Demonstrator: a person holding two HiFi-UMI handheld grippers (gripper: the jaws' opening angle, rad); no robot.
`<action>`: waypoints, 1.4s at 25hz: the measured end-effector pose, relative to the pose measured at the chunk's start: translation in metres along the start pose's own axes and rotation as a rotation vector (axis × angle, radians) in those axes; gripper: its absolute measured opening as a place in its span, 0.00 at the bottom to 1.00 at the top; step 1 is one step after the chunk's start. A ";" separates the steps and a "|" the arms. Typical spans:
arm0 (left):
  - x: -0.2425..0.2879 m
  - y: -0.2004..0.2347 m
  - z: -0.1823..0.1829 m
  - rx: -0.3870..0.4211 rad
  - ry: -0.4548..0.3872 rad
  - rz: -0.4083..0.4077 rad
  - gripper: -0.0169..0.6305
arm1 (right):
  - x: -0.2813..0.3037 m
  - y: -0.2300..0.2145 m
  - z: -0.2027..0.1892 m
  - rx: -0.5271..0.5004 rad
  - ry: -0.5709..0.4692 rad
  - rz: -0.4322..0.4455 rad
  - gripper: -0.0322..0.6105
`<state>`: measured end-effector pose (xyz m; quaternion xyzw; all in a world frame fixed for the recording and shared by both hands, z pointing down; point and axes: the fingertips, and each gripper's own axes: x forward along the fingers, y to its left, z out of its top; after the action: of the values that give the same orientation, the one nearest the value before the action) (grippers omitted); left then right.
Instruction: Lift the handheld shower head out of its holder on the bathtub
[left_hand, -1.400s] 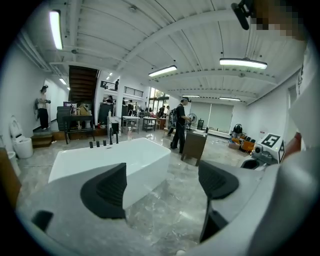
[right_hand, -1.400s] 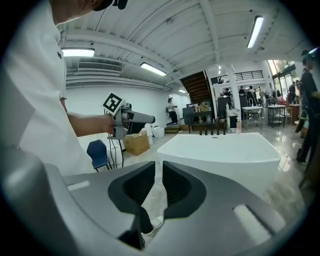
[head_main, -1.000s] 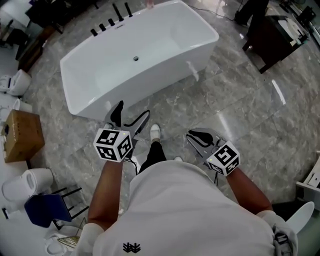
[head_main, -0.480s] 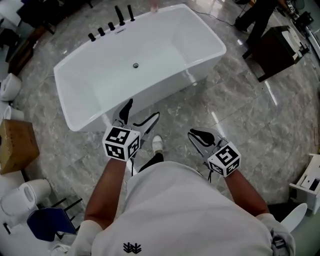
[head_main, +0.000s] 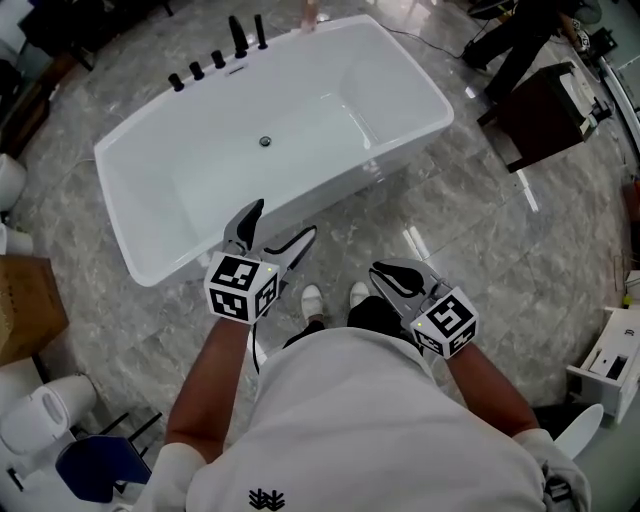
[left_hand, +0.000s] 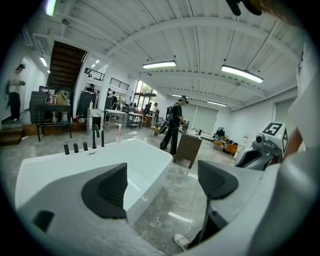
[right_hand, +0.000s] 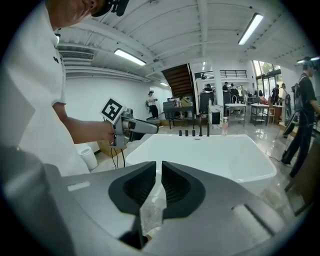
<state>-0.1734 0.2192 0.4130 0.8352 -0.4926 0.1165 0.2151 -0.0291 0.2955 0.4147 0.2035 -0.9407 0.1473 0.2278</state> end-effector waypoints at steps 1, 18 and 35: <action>0.004 0.003 0.001 -0.003 0.002 -0.002 0.70 | 0.003 -0.004 0.002 0.001 0.002 0.001 0.13; 0.121 0.055 0.056 -0.005 0.030 0.109 0.69 | 0.033 -0.143 0.047 0.000 -0.035 0.062 0.12; 0.291 0.115 0.108 -0.016 0.079 0.198 0.69 | 0.056 -0.297 0.047 0.041 0.046 0.097 0.12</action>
<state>-0.1339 -0.1058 0.4644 0.7753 -0.5649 0.1662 0.2284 0.0419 0.0012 0.4567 0.1591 -0.9407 0.1822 0.2377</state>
